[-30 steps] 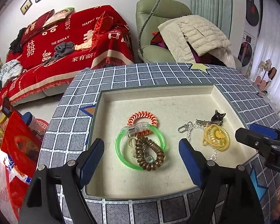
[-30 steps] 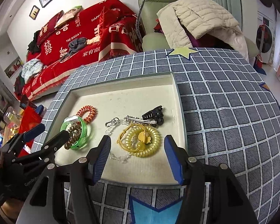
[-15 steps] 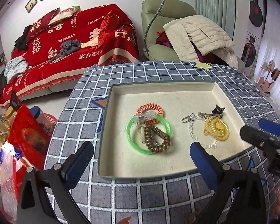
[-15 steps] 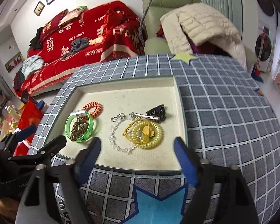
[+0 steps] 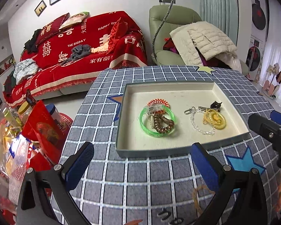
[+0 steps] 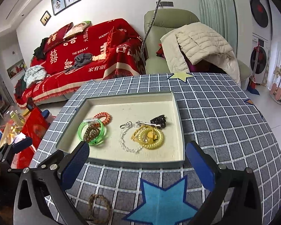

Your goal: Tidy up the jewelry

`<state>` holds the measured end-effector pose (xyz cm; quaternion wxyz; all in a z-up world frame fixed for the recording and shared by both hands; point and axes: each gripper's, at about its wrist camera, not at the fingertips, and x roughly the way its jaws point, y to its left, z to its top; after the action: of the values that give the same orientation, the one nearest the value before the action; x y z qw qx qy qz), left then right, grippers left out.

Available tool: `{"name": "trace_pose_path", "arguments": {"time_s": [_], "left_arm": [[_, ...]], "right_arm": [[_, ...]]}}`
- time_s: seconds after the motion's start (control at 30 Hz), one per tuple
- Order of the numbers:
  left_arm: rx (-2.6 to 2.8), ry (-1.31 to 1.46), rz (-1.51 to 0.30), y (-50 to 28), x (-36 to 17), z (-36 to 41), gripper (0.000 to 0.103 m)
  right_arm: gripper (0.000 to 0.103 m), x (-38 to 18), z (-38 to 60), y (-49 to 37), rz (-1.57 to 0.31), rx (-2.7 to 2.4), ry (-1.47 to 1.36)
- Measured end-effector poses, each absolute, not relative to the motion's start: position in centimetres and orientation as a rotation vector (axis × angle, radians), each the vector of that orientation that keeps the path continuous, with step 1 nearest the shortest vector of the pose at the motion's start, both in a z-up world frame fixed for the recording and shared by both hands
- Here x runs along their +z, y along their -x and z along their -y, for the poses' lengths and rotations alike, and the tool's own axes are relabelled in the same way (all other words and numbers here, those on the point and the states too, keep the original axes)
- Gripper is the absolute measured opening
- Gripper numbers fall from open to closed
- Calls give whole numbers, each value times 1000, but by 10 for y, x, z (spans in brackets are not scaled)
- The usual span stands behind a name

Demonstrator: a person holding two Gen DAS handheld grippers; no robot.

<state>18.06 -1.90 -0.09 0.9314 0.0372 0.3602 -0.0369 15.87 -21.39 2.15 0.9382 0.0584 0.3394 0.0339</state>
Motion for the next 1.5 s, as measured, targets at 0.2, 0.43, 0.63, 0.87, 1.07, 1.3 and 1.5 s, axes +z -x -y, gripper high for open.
{"name": "trace_pose_path", "arguments": {"time_s": [0.2,0.43,0.63,0.87,1.07,1.3,1.5], "left_arm": [[-44,-51,-702,-150,1,7,103],[-16,-45,-628,-114,5,2,103],[-13,-41,-625,-100,2,7,103],[9,-44,-610,-90,3,8,103],[4,-45,-602,-84,6,9,103],[4,-44,-590,-81,13,8,103],[3,-50,-583,-79,15,9,103]], "right_arm": [[103,20,212,-135,-698,43,-100],[103,11,209,-100,-669,-15,-66],[103,11,205,-80,-649,-49,-37],[103,22,202,-63,-604,-97,-8],[103,28,199,-56,-591,-83,-6],[103,30,197,-54,-583,-75,-7],[103,32,196,-54,-579,-73,-10]]}}
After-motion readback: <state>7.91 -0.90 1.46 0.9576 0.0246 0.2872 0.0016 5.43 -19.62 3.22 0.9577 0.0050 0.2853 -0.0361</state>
